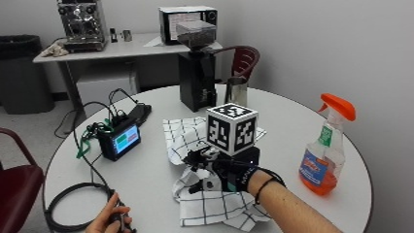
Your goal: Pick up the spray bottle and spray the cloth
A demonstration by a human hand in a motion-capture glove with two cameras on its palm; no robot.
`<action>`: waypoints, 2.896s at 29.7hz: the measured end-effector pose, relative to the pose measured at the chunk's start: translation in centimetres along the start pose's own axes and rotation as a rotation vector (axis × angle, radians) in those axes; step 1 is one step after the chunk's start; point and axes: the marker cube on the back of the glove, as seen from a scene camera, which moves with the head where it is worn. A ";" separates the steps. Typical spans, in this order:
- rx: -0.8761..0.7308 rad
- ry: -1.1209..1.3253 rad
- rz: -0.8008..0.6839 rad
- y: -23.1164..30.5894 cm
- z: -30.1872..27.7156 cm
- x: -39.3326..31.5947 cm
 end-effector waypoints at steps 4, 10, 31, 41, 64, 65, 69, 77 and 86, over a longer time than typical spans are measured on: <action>-0.005 0.022 -0.028 -0.5 -0.7 -0.5; -0.010 0.074 -0.058 -1.7 -2.6 -1.3; 0.186 0.086 -0.101 6.6 -5.0 0.0; 0.529 -0.066 0.170 15.7 -6.7 9.0; 0.602 -1.020 0.180 4.9 -4.6 19.9; 0.607 -1.032 0.183 4.7 -4.5 19.9; 0.623 -1.030 0.224 4.7 -4.2 19.8; 0.528 -0.887 0.233 6.1 -7.9 19.5; 0.246 -0.775 0.278 2.9 -14.2 12.0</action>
